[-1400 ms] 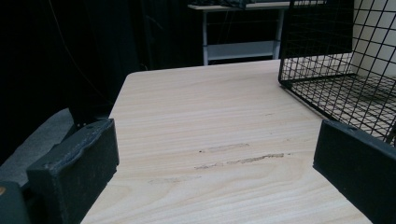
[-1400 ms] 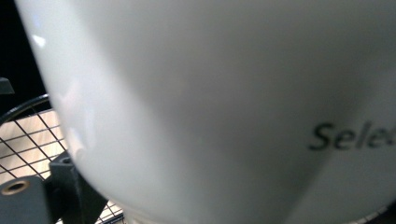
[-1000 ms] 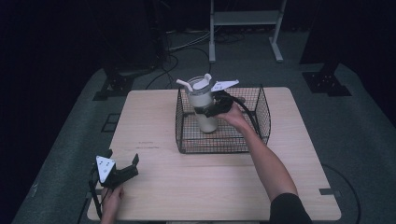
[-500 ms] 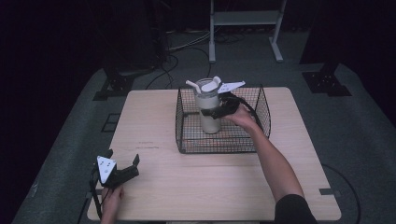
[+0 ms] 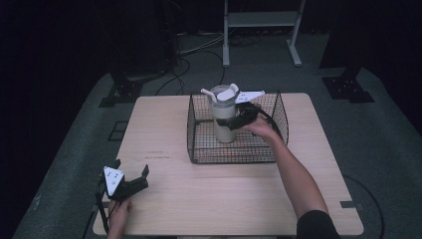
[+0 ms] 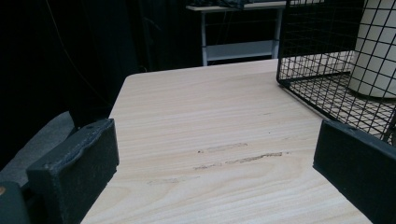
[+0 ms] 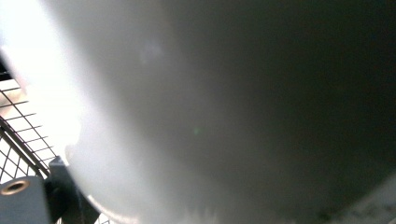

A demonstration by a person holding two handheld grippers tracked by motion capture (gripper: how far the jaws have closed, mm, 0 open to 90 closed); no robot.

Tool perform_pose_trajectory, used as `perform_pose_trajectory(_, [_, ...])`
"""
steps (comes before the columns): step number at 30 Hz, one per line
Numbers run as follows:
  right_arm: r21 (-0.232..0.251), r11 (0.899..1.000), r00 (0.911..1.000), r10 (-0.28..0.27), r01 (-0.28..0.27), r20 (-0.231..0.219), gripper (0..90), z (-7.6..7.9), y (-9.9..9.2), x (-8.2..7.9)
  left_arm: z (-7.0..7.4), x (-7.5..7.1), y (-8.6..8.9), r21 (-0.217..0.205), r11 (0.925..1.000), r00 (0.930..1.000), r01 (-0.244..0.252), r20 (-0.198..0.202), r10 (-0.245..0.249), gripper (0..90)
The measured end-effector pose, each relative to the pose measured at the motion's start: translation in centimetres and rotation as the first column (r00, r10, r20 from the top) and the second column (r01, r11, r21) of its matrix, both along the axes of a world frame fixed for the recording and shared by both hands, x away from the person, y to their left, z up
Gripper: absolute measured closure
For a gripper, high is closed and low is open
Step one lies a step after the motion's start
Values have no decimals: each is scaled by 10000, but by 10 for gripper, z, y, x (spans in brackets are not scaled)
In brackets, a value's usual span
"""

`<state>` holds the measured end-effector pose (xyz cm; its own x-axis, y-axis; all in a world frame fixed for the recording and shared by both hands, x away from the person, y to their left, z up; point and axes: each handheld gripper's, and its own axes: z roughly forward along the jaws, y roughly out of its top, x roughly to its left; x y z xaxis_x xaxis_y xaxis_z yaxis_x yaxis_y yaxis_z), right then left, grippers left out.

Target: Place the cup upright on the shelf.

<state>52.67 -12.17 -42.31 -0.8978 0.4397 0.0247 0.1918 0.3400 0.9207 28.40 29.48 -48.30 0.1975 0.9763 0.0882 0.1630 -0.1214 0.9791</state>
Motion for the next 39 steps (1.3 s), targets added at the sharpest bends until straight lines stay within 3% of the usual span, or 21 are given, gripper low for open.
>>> perform_pose_trajectory(5, [-358,9990,9990,286,-273,347,56,1,0,-3,0,0,0,-17,10000,10000,6,-14,-6,0])
perform_pose_trajectory(12, [-504,9985,9987,239,-216,450,56,3,-3,-4,0,0,0,-1,10000,10000,33,-12,-33,0])
perform_pose_trajectory(16, [-638,9979,9996,109,-93,252,59,4,-8,-5,0,0,0,-12,10000,10000,41,-21,-41,0])
perform_pose_trajectory(30, [-954,9949,9990,-291,323,342,60,6,-11,-14,0,0,1,-51,10000,10000,36,-26,-36,0])
perform_pose_trajectory(35, [-1448,9884,9981,-392,458,477,60,6,-13,-17,0,0,1,-41,10000,10000,47,-22,-47,0])
perform_pose_trajectory(39, [-1379,9889,9976,-497,558,472,62,12,-16,-20,0,1,1,-56,10000,10000,42,-26,-42,0])
